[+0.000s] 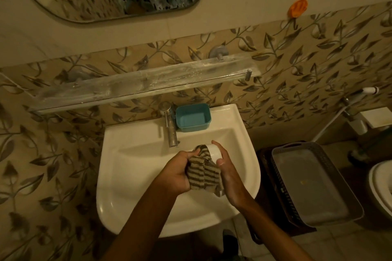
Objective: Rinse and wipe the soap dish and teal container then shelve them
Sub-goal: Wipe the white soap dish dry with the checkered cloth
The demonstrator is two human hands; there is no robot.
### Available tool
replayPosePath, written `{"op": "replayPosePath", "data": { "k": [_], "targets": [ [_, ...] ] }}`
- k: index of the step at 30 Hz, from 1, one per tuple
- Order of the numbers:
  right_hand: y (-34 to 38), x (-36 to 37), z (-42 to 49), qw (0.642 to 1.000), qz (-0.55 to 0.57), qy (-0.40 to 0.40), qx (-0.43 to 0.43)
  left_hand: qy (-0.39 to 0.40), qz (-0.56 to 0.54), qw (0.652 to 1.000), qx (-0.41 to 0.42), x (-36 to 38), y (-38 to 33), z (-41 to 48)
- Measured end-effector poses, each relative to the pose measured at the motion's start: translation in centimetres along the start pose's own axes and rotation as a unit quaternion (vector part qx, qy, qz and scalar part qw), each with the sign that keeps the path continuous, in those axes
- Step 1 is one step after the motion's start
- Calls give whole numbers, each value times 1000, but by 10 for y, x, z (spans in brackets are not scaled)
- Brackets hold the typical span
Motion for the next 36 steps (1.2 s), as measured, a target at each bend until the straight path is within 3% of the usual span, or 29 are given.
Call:
{"op": "replayPosePath", "data": {
  "k": [4,10,12,14,15,18,20,23,25,27,30,32,36],
  "targets": [
    [-4,2,-14,1000,-1,-13,-20,7,-67,998,-19,-4,8,8],
    [-16,-7,-35,996,-35,-28,-72,23,-29,999,-36,-4,26,12],
    [-16,-10,-31,997,-36,-18,-64,30,23,999,9,1,28,11],
    [-13,-12,-24,999,0,-14,-45,28,128,984,117,5,31,10],
    [-11,-14,-20,999,19,-17,-41,36,208,961,178,7,31,7],
    [-9,-17,-13,998,61,-17,0,100,418,843,322,9,26,-4],
    [-10,-18,-9,994,102,-20,35,130,492,782,360,10,27,-9],
    [-15,-19,-7,956,230,-51,173,170,596,695,364,4,48,-13],
    [-18,-19,-7,936,259,-58,231,159,664,611,400,-6,60,-12],
    [-20,-18,-9,920,288,-50,261,134,698,552,436,-13,62,-14],
    [-19,-14,-14,898,331,-19,289,105,719,498,474,-7,57,-11],
    [-16,-10,-17,892,351,5,286,52,707,502,495,0,49,-5],
    [-13,-7,-18,888,374,17,268,-38,750,498,434,10,40,14]
  ]
}}
Point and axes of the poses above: each hand's wrist, its own z-axis towards the middle knuckle, its own x-axis out of the palm, y = z × x, the point moved 2 cm from there along z, towards the middle knuckle, and after that the axes turned 13 degrees about -z, right-handed, at the moved point
